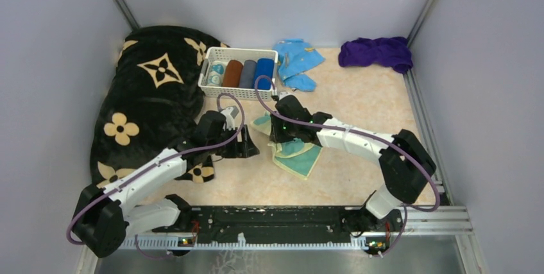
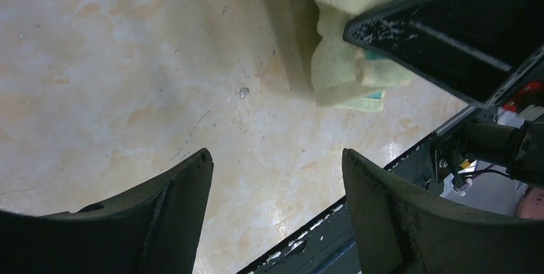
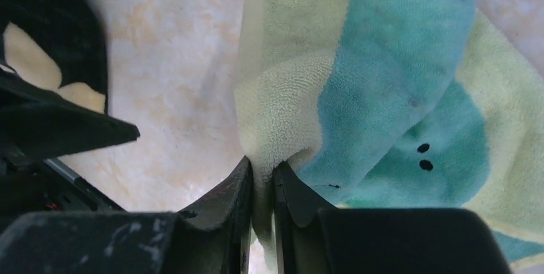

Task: Roll the towels
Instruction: Move the towel to the center of the board.

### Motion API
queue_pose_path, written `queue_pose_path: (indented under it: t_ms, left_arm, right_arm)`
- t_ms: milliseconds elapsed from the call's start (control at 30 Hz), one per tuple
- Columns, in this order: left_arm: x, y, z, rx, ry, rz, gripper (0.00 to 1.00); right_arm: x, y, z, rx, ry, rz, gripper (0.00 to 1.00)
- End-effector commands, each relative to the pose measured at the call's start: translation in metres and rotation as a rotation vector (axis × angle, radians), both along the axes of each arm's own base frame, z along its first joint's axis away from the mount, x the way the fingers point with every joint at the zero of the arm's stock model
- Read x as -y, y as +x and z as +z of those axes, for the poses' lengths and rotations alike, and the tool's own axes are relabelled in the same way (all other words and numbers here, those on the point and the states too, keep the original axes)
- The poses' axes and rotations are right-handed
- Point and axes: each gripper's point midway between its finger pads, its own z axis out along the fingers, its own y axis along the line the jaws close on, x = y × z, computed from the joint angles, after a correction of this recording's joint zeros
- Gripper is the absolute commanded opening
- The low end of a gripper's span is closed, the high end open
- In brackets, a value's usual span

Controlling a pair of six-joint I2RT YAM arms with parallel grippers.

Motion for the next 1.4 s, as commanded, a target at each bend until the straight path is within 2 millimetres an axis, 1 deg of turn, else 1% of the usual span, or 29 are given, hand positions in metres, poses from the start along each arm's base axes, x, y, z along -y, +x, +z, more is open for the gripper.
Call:
queue_pose_path:
  t_ms: [0, 133, 233, 367, 400, 467, 567, 700, 767, 867, 933, 1033, 1100, 1200, 1233, 1300, 1367]
  left_arm:
    - [0.003, -0.008, -0.005, -0.022, -0.054, 0.027, 0.79]
    - [0.003, -0.014, -0.018, -0.059, -0.068, 0.050, 0.80]
    - [0.010, -0.016, -0.024, -0.082, -0.108, 0.049, 0.80]
    - [0.020, -0.015, -0.032, -0.119, -0.147, 0.047, 0.80]
    - [0.024, -0.014, -0.030, -0.122, -0.167, 0.040, 0.80]
    - [0.029, -0.014, -0.031, -0.132, -0.191, 0.040, 0.80]
    - [0.026, -0.011, -0.037, -0.142, -0.181, 0.075, 0.80]
    - [0.027, -0.009, -0.038, -0.136, -0.201, 0.095, 0.79]
    - [0.030, -0.008, -0.040, -0.141, -0.215, 0.094, 0.78]
    - [0.039, -0.011, -0.040, -0.160, -0.261, 0.075, 0.76]
    - [0.045, -0.010, -0.036, -0.155, -0.292, 0.058, 0.76]
    - [0.050, -0.008, -0.035, -0.133, -0.285, 0.051, 0.76]
    - [0.051, -0.007, -0.034, -0.119, -0.278, 0.045, 0.76]
    - [0.047, -0.005, -0.039, -0.112, -0.254, 0.061, 0.75]
    - [0.046, -0.004, -0.040, -0.111, -0.250, 0.068, 0.74]
    - [0.044, -0.004, -0.044, -0.112, -0.240, 0.079, 0.71]
    - [0.042, -0.004, -0.046, -0.114, -0.236, 0.093, 0.65]
  right_arm:
    - [-0.027, 0.024, 0.023, 0.058, 0.086, -0.002, 0.21]
    - [-0.022, 0.023, 0.019, 0.076, 0.061, 0.018, 0.24]
    - [-0.026, 0.014, 0.015, 0.053, 0.075, 0.072, 0.32]
    - [-0.018, 0.011, 0.004, 0.059, 0.050, 0.073, 0.31]
    - [-0.017, 0.009, 0.002, 0.058, 0.045, 0.082, 0.32]
    - [-0.020, 0.005, 0.002, 0.057, 0.062, 0.111, 0.36]
    - [-0.017, 0.002, -0.003, 0.055, 0.053, 0.122, 0.36]
    - [-0.018, -0.007, -0.007, 0.046, 0.079, 0.160, 0.37]
    - [-0.019, -0.011, -0.009, 0.042, 0.102, 0.166, 0.37]
    - [-0.020, -0.011, -0.010, 0.041, 0.119, 0.155, 0.37]
    - [-0.022, -0.011, -0.009, 0.037, 0.136, 0.146, 0.37]
    - [-0.027, -0.009, -0.005, 0.027, 0.169, 0.127, 0.37]
    - [-0.031, -0.010, 0.001, 0.025, 0.199, 0.129, 0.41]
    - [-0.033, -0.010, 0.018, 0.051, 0.248, 0.119, 0.46]
    - [-0.033, -0.010, 0.024, 0.067, 0.257, 0.120, 0.49]
    - [-0.028, -0.006, 0.036, 0.107, 0.257, 0.103, 0.49]
    - [-0.021, -0.006, 0.036, 0.125, 0.230, 0.095, 0.49]
